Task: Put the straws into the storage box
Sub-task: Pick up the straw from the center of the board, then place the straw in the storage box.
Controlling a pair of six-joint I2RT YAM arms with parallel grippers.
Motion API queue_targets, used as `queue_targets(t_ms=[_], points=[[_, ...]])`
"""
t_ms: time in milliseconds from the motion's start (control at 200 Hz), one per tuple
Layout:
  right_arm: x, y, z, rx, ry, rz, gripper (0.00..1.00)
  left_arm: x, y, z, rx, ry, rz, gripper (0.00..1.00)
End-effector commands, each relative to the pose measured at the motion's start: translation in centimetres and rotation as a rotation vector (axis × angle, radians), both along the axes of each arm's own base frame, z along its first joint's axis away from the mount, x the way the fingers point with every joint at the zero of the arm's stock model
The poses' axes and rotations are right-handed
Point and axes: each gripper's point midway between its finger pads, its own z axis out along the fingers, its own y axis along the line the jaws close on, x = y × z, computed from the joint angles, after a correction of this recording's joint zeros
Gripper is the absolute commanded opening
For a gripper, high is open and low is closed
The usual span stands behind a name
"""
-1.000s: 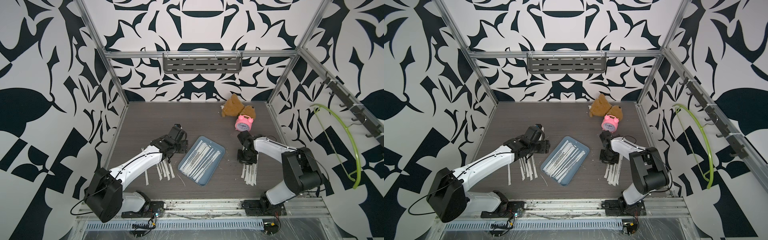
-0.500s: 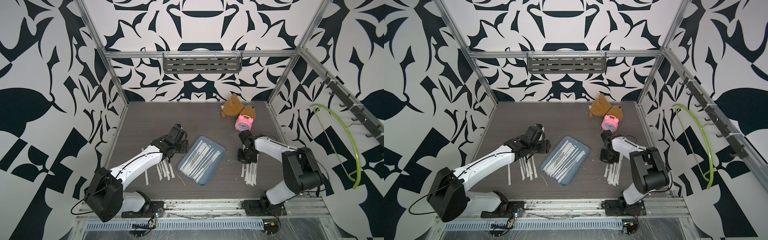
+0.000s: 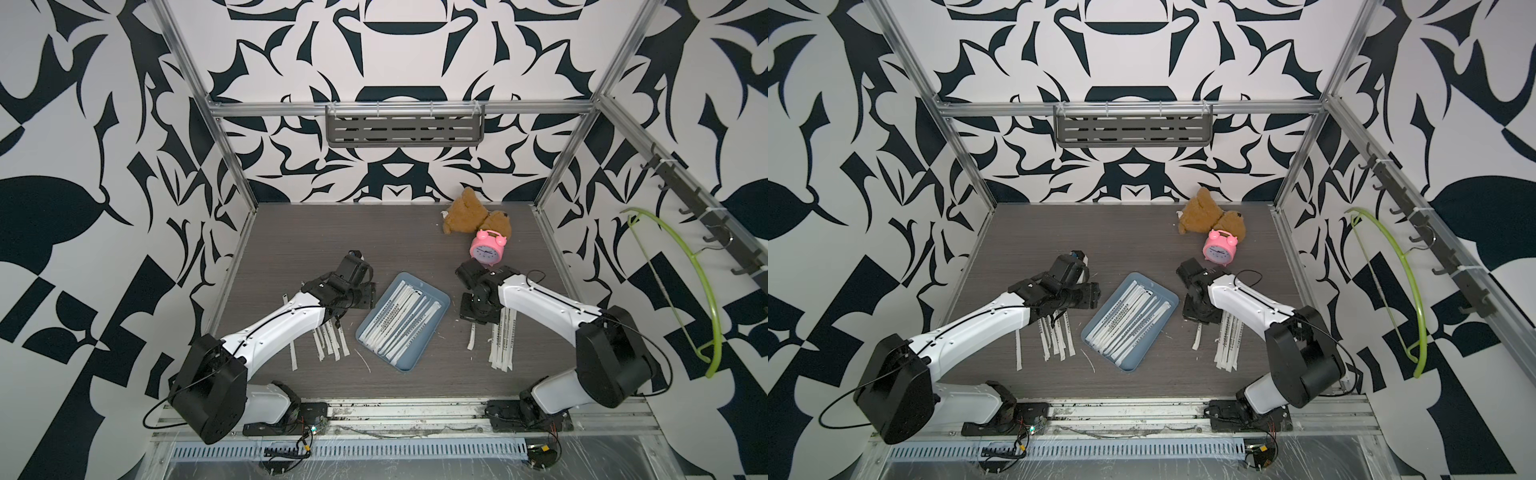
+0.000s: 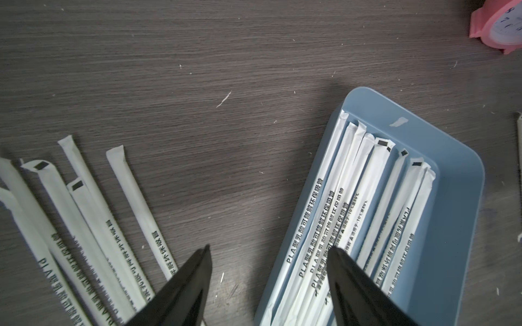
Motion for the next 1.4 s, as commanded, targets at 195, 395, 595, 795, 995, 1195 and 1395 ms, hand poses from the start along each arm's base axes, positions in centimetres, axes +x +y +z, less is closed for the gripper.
queue_targets(t_ms=[195,395,595,795,995,1195,1395], points=[[0.2,7.4,7.0,0.064,-0.188,-0.207,0.00,1.5,1.2,0.6,-0.062,-0.036,0.009,0.71],[-0.3,12.4,5.6,0.065,-0.170,-0.241,0.00,1.9,2.1,0.8,-0.090,-0.041,0.021,0.72],[-1.4,14.6,2.5,0.081,-0.101,-0.287,0.00,1.8,2.2,0.8,-0.102,-0.041,0.019,0.71],[-2.8,14.5,-0.1,0.111,-0.048,-0.353,0.00,1.6,2.3,0.4,-0.097,-0.037,0.022,0.71],[-4.4,15.7,-2.1,0.128,0.051,-0.359,0.00,1.7,2.1,0.6,-0.101,-0.035,0.016,0.71],[-5.1,16.3,-3.2,0.157,0.098,-0.367,0.00,1.7,2.3,0.8,-0.098,-0.037,0.021,0.71],[-6.1,16.5,-4.4,0.176,0.153,-0.381,0.00,1.7,2.1,1.1,-0.110,-0.032,0.022,0.71]])
